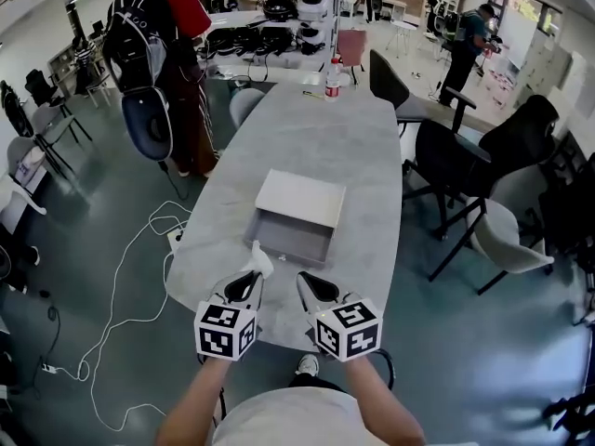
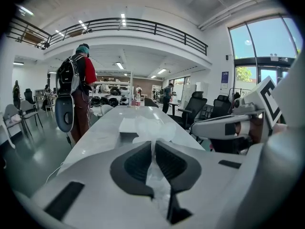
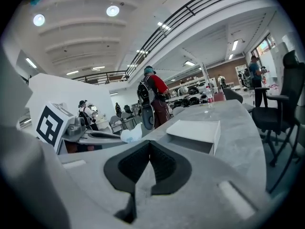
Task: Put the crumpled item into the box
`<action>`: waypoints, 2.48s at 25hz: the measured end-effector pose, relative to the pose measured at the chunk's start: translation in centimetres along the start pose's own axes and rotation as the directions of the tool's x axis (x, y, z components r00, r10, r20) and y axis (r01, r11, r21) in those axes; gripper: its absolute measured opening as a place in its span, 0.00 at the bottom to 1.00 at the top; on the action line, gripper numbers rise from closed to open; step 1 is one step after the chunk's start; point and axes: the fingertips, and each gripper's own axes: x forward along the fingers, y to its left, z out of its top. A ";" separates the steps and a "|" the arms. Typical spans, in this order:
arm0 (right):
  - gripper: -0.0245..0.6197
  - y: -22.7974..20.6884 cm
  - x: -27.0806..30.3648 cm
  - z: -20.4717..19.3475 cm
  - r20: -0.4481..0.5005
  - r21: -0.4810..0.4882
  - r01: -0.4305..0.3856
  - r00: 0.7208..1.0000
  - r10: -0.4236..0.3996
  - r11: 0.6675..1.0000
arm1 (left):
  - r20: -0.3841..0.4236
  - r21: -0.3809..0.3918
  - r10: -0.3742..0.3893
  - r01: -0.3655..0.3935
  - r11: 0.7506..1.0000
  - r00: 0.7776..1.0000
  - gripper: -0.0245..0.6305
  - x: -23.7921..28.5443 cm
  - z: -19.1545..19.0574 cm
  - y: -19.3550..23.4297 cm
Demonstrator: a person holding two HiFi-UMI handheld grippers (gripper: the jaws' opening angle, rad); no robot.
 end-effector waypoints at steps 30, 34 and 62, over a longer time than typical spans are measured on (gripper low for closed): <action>0.05 -8.0 6.1 2.1 0.012 0.129 0.301 0.952 -0.305 0.945 | -0.317 0.394 -0.319 0.429 0.813 0.893 0.08 14.3 0.9 2.6; 0.05 -8.3 6.8 1.9 0.004 0.147 0.374 0.926 -0.379 0.916 | -0.381 0.453 -0.370 0.520 0.724 0.847 0.08 15.8 0.2 2.7; 0.05 -8.6 4.3 -1.3 -0.047 0.244 0.636 0.761 -0.647 0.732 | -0.577 0.601 -0.417 0.711 0.365 0.702 0.08 22.0 -4.6 1.1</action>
